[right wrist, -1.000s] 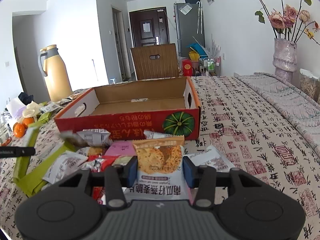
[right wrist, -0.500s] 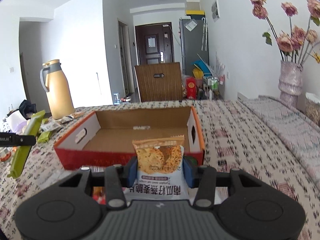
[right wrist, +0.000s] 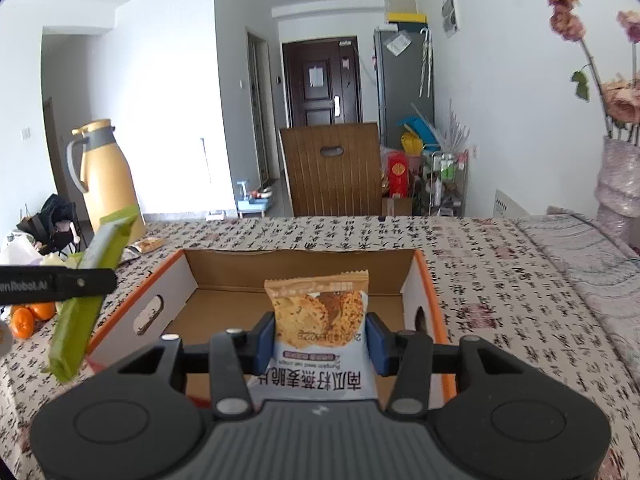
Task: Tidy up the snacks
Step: 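Carry both packets into the cardboard box and open both tools, then grasp the green bar with the left tool while the right tool grasps the silver bag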
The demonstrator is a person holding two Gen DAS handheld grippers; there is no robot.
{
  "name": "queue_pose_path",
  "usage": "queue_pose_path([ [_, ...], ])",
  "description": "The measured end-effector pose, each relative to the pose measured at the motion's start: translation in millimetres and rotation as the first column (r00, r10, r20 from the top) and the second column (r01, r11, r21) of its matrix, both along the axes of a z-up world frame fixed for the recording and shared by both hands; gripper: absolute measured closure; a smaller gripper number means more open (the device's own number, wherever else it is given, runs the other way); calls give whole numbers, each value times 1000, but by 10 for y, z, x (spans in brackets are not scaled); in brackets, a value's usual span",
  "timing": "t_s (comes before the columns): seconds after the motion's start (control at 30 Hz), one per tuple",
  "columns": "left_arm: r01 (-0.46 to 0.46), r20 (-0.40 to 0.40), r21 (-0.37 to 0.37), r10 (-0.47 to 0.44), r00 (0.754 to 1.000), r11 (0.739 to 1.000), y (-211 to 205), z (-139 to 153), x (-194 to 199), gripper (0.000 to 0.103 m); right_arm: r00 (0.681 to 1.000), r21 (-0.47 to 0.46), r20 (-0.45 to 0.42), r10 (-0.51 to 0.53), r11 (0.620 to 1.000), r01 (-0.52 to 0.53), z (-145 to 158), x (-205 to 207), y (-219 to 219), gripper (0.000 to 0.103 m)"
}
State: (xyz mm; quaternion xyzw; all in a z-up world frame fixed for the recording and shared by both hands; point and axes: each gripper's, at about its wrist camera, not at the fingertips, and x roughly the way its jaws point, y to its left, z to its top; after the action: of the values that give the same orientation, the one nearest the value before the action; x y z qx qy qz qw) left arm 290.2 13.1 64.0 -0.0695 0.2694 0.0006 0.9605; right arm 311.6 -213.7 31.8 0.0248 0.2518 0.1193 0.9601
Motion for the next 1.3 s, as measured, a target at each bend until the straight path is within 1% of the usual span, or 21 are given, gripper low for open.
queue_pose_path([
  [0.13, 0, -63, 9, 1, 998, 1000, -76, -138, 318, 63, 999, -23, -46, 3, 1000, -4, -81, 330, 74, 57],
  [0.23, -4, -124, 24, 6, 992, 1000, -120, -300, 513, 63, 995, -41, -103, -6, 999, 1, -229, 554, 103, 57],
  [0.33, -1, -168, 41, 8, 986, 999, -161, -458, 634, 63, 988, -57, -153, -19, 998, 10, -395, 703, 109, 57],
  [0.43, 4, -190, 49, 5, 982, 999, -178, -571, 691, 63, 982, -62, -185, -25, 998, 14, -517, 768, 102, 57],
  [0.57, 5, -207, 54, 6, 978, 999, -181, -650, 737, 63, 978, -64, -207, -31, 998, 18, -601, 795, 109, 55],
  [0.63, 5, -200, 53, 6, 980, 999, -178, -653, 730, 63, 977, -66, -209, -30, 998, 17, -625, 796, 113, 54],
  [0.7, 3, -189, 57, 8, 982, 998, -179, -636, 711, 61, 978, -67, -207, -31, 998, 17, -622, 795, 106, 53],
  [0.73, 4, -185, 59, 7, 983, 998, -189, -625, 704, 53, 978, -68, -205, -32, 998, 18, -616, 788, 110, 52],
  [0.77, 1, -177, 64, 11, 984, 998, -195, -610, 689, 39, 979, -67, -204, -28, 998, 15, -610, 783, 103, 48],
  [0.8, -6, -165, 70, 17, 986, 998, -198, -592, 667, 26, 979, -64, -201, -26, 998, 13, -602, 771, 102, 41],
  [0.83, -14, -146, 74, 25, 989, 997, -197, -569, 636, 21, 980, -64, -198, -26, 998, 14, -587, 753, 101, 36],
  [0.87, -16, -131, 75, 26, 991, 997, -189, -548, 608, 15, 981, -64, -192, -26, 998, 14, -570, 738, 98, 26],
  [0.9, -14, -116, 72, 23, 993, 997, -183, -522, 574, 12, 983, -64, -182, -27, 998, 16, -554, 712, 95, 18],
  [0.93, -14, -103, 70, 21, 994, 997, -171, -495, 543, 3, 985, -64, -173, -28, 998, 18, -538, 693, 92, 16],
  [0.97, -18, -91, 68, 24, 996, 998, -162, -469, 511, 0, 986, -63, -166, -28, 998, 18, -523, 674, 87, 13],
  [1.0, -22, -80, 63, 27, 996, 998, -150, -444, 482, 0, 986, -61, -163, -27, 998, 18, -508, 656, 83, 9],
  [1.07, -15, -77, 43, 18, 997, 999, -120, -401, 444, 0, 987, -58, -158, -35, 998, 26, -480, 615, 69, 3],
  [1.13, -17, -74, 22, 19, 997, 1000, -76, -373, 398, 0, 988, -56, -149, -38, 998, 30, -456, 567, 57, 2],
  [1.3, -27, -58, 9, 27, 998, 1000, -32, -316, 244, 0, 990, -53, -135, -43, 998, 36, -405, 421, 28, 0],
])
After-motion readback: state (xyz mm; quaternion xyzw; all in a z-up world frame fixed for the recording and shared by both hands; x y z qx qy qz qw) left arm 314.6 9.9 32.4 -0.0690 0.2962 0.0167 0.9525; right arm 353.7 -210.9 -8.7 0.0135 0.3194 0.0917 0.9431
